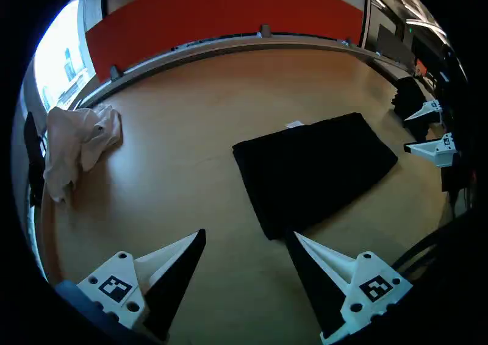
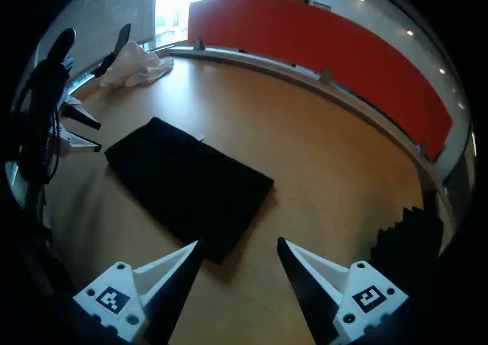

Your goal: Fold towel

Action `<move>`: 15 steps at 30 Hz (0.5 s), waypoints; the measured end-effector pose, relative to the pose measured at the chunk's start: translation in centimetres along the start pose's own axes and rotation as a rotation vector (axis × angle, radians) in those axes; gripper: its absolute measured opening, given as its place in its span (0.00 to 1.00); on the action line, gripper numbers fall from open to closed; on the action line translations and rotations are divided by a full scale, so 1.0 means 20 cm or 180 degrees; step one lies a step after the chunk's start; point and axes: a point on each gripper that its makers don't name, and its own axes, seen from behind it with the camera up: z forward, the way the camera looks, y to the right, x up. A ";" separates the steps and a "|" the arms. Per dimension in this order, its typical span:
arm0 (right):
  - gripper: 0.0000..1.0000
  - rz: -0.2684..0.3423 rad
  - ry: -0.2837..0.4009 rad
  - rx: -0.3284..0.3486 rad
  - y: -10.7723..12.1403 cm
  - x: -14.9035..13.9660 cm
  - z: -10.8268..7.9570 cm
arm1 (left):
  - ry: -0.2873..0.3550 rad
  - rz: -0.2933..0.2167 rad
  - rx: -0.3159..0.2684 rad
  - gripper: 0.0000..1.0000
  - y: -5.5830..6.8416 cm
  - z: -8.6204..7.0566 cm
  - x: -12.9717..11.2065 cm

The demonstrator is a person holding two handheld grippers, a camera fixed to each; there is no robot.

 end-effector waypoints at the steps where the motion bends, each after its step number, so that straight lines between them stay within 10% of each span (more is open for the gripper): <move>1: 0.91 -0.0003 0.0003 0.0004 0.00 0.00 0.00 | 0.0003 -0.0002 0.0003 0.96 0.00 0.00 0.00; 15: 0.91 -0.0112 0.0016 0.0112 -0.02 0.01 0.03 | 0.0036 -0.0138 0.0126 0.96 -0.05 -0.10 -0.05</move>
